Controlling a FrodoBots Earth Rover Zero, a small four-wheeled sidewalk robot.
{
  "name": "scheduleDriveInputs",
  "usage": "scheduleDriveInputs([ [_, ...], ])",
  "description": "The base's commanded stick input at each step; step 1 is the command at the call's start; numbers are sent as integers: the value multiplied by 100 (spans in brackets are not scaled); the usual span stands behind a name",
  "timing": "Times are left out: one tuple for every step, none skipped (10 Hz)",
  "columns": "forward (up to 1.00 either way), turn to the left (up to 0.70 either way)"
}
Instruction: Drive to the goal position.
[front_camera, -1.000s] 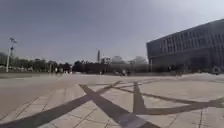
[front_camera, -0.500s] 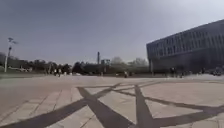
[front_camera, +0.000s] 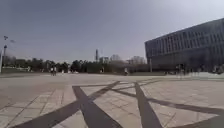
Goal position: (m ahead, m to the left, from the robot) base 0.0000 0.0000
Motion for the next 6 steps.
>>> scheduleDriveInputs([
  [70,-1],
  [70,-1],
  [70,-2],
  [70,-7],
  [70,-13],
  [70,-19],
])
